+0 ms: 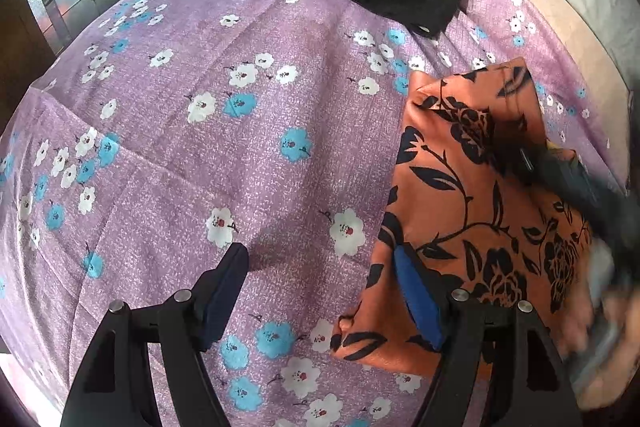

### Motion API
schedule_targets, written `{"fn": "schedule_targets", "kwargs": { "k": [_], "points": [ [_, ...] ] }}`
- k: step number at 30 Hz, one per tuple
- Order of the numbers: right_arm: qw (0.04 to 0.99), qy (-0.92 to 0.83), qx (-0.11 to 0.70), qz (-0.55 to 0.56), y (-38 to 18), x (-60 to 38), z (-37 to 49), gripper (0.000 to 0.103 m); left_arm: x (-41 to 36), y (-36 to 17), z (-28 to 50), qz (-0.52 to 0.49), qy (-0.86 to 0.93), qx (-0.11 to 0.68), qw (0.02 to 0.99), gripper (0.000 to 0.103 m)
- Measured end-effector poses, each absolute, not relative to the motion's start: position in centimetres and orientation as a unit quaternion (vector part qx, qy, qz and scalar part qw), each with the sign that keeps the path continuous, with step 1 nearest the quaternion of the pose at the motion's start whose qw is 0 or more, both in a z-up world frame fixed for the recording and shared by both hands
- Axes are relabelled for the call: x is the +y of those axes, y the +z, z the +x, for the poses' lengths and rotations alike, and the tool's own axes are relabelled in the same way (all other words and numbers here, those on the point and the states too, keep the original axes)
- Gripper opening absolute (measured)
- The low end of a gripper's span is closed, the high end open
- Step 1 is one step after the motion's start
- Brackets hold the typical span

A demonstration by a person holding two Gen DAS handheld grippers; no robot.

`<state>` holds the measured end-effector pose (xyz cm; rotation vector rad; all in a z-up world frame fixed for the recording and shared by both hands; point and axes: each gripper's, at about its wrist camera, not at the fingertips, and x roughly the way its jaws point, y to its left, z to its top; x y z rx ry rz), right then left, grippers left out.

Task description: Fold small clothes

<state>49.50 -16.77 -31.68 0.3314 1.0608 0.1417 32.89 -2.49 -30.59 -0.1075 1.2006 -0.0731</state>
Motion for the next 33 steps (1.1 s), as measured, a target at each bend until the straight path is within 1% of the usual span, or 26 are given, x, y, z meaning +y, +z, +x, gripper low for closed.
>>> {"fn": "schedule_targets", "kwargs": {
  "k": [1, 3, 5, 7, 10, 13, 15, 20, 21, 23, 25, 27, 29, 30, 33],
  "points": [
    [0.852, 0.051, 0.494, 0.165, -31.8, -16.5, 50.7, 0.042, -2.5, -30.6, 32.9, -0.049, -0.035, 0.564, 0.823, 0.076],
    [0.856, 0.021, 0.459, 0.236, -31.4, -17.9, 52.2, 0.042, -2.5, -30.2, 32.9, -0.045, -0.036, 0.560, 0.827, 0.076],
    [0.854, 0.021, 0.426, 0.299, -30.5, -19.5, 51.8, 0.042, -2.7, -29.8, 33.0, -0.045, -0.036, 0.552, 0.832, 0.076],
    [0.860, 0.025, 0.414, 0.296, -29.3, -20.4, 50.2, 0.042, -2.9, -29.5, 33.1, -0.043, -0.038, 0.546, 0.836, 0.076],
    [0.877, 0.011, 0.415, 0.243, -27.8, -21.9, 45.9, 0.042, -3.6, -28.8, 32.6, -0.042, -0.048, 0.534, 0.843, 0.076],
    [0.873, -0.008, 0.411, 0.261, -27.1, -26.0, 38.8, 0.042, -4.9, -28.3, 31.7, -0.024, -0.057, 0.524, 0.849, 0.076],
    [0.871, -0.030, 0.409, 0.272, -27.2, -28.4, 35.8, 0.042, -5.8, -28.5, 31.0, -0.004, -0.060, 0.520, 0.852, 0.076],
    [0.838, -0.077, 0.421, 0.338, -29.3, -33.6, 28.2, 0.042, -8.1, -30.5, 30.2, 0.056, -0.061, 0.535, 0.841, 0.076],
    [0.822, -0.090, 0.438, 0.352, -30.4, -34.2, 27.6, 0.042, -8.3, -30.9, 30.1, 0.066, -0.060, 0.534, 0.841, 0.078],
    [0.779, -0.112, 0.490, 0.376, -33.2, -35.3, 27.5, 0.040, -8.2, -31.0, 29.9, 0.073, -0.052, 0.526, 0.846, 0.085],
    [0.776, -0.100, 0.479, 0.398, -33.5, -35.9, 26.5, 0.040, -7.7, -30.7, 29.5, 0.064, -0.057, 0.536, 0.840, 0.085],
    [0.781, -0.099, 0.466, 0.405, -32.0, -36.3, 25.3, 0.040, -6.4, -30.2, 28.4, 0.030, -0.062, 0.548, 0.834, 0.085],
    [0.795, -0.089, 0.438, 0.411, -30.5, -36.6, 23.6, 0.043, -5.2, -29.8, 27.4, 0.005, -0.056, 0.549, 0.834, 0.085],
    [0.799, -0.088, 0.428, 0.414, -29.9, -36.8, 22.6, 0.046, -4.6, -29.5, 26.9, -0.009, -0.058, 0.546, 0.836, 0.085],
    [0.805, -0.077, 0.396, 0.434, -28.8, -37.2, 20.0, 0.046, -4.1, -27.7, 24.6, -0.007, -0.056, 0.506, 0.861, 0.085]
  ]
}}
